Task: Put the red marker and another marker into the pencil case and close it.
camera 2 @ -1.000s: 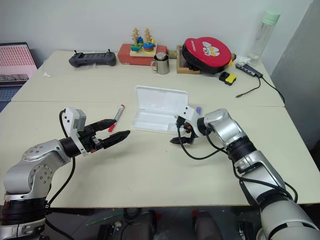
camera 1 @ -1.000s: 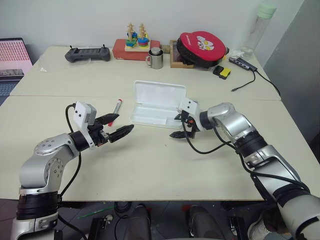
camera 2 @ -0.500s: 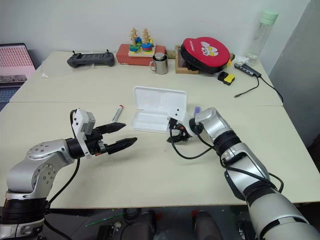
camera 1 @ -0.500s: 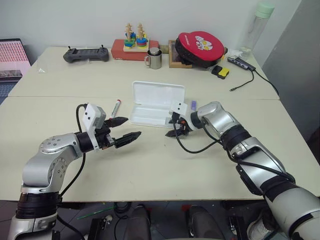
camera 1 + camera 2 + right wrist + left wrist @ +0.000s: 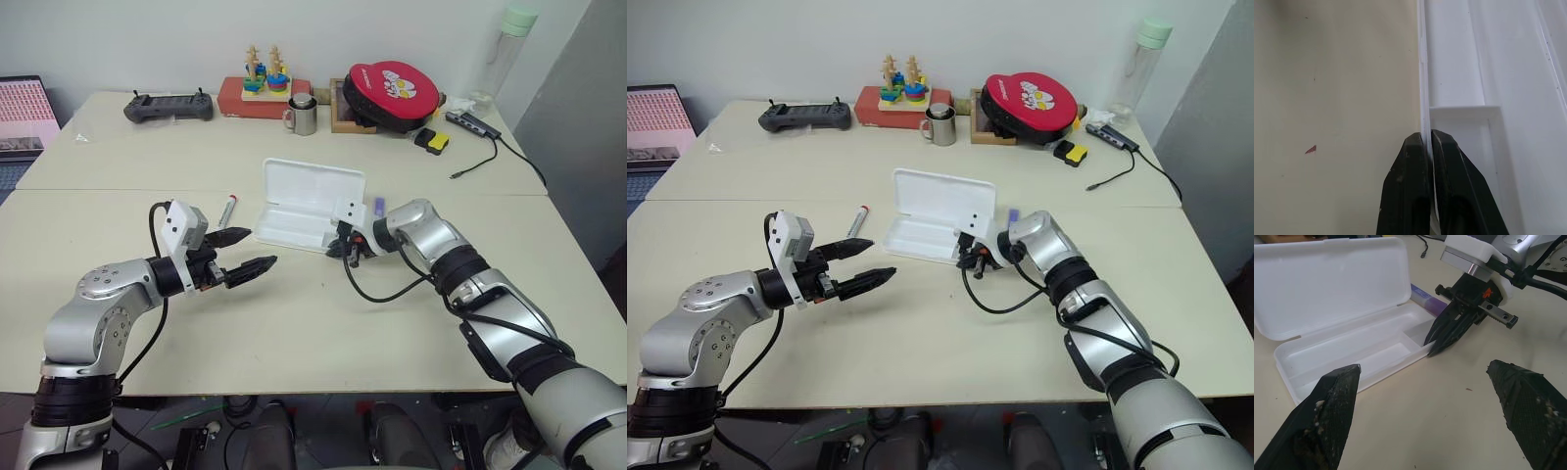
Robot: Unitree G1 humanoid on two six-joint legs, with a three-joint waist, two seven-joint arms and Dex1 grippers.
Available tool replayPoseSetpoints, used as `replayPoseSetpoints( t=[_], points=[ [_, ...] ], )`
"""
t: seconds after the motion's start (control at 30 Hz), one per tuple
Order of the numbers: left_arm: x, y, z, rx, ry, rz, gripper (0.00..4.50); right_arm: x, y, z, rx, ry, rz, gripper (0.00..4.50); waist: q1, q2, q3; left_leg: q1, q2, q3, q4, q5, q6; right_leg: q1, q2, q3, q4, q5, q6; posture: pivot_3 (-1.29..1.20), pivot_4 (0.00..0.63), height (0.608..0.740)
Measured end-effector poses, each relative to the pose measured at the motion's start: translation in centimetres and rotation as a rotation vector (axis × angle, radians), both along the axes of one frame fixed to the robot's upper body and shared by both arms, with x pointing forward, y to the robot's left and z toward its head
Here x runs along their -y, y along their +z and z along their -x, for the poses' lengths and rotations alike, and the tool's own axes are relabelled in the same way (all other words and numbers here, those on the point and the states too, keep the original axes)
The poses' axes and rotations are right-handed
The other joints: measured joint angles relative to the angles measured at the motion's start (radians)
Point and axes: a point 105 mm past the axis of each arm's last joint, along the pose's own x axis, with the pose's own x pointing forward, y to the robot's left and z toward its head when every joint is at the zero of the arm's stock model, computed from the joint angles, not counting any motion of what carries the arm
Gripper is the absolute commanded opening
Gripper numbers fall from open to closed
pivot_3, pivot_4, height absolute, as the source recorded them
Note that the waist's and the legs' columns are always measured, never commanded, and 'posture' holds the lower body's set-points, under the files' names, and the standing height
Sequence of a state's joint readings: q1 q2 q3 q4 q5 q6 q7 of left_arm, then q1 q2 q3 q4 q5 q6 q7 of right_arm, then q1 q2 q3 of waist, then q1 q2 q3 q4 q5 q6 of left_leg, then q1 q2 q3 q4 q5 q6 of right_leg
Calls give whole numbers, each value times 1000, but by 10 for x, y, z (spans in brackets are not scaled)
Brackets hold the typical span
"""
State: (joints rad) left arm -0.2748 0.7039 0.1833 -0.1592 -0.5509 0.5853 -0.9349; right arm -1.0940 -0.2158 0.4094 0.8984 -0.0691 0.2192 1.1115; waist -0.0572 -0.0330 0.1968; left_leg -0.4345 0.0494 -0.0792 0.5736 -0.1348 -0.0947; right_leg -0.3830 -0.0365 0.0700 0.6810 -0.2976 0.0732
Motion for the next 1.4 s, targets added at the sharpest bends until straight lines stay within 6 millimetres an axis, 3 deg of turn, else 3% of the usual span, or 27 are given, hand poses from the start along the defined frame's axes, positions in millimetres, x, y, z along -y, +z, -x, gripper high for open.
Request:
replayPoseSetpoints(
  t=[0.17, 0.37, 0.6, 1.0, 1.1, 1.23, 1.4],
  points=[
    [-2, -1, -1, -2, 21, -1, 4500, 0, 2, 9, 11, 80, 7, 68, 0, 0, 0, 0, 0, 0, 0, 0, 0, 0, 0, 0, 0, 0, 0, 0, 150, 740],
    [-24, -12, 2, -42, 150, 10, 4500, -3, -10, 44, -6, 219, 14, 68, -1, 0, 0, 0, 0, 0, -1, 0, 0, -1, 0, 0, 0, 0, -1, 0, 150, 740],
    [-36, -21, 2, -63, 218, 6, 4500, -13, -12, 52, 7, 228, 19, 68, -2, 0, 0, 1, 0, 0, 0, 0, 0, 0, 0, 0, 1, -1, 1, 0, 150, 740],
    [-73, -27, -8, -58, 442, 5, 4500, -19, -8, 60, -8, 224, -16, 2935, 0, 0, 0, 1, 0, 0, 0, 0, 0, 0, 0, 0, 0, 0, 0, 0, 150, 740],
    [-82, -32, -10, -65, 488, -14, 4500, -22, 14, 61, 19, 215, -108, 3620, 0, 0, 0, 1, 0, 0, -1, 0, 0, 0, 0, 0, 0, 0, 0, 0, 150, 740],
    [-105, -33, -28, -46, 641, -60, 4500, -30, 64, 64, 62, 181, -353, 4459, 1, 0, 0, 1, 0, -1, 0, 0, 0, 0, 0, -1, 1, -1, 1, 0, 150, 740],
    [-107, -40, -46, -55, 693, -77, 4500, -23, 93, 54, 143, 48, -454, 4459, 9, 0, 0, 1, 0, -1, 0, 0, 0, 1, 0, -1, 0, 0, 0, 0, 150, 740]
  ],
)
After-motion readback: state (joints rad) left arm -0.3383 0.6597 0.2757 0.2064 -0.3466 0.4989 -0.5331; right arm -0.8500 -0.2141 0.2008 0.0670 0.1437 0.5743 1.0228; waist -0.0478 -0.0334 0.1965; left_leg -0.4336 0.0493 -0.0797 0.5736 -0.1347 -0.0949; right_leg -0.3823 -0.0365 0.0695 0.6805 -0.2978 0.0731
